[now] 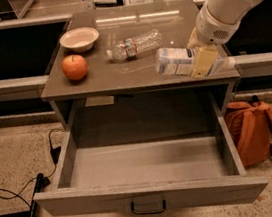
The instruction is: Pick blue plastic bottle from top drawer and place on counter
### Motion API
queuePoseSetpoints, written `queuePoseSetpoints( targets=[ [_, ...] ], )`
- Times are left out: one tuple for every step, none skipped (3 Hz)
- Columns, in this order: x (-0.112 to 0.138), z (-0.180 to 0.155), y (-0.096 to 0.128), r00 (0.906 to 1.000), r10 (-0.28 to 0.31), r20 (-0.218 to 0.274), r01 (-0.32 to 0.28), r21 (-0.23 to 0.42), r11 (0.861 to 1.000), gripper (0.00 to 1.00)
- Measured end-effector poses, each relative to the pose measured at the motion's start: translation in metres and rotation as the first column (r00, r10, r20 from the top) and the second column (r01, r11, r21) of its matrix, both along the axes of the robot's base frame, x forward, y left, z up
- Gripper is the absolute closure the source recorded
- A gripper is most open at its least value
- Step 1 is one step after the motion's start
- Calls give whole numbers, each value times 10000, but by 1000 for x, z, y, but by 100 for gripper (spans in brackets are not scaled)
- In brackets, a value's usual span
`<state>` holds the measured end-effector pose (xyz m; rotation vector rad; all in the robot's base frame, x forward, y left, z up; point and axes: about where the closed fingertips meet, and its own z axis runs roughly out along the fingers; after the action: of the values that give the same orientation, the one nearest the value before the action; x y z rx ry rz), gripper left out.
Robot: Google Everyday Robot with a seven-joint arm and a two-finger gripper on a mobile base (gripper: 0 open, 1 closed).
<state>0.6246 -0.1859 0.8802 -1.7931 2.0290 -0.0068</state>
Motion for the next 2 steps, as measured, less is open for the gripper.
queuePoseSetpoints(
  targets=[
    [7,-3,2,9995,-234,-191,234,-6,9997,100],
    [30,-4,-4,9909,-1226,-556,1236,143,9922,100]
  ],
)
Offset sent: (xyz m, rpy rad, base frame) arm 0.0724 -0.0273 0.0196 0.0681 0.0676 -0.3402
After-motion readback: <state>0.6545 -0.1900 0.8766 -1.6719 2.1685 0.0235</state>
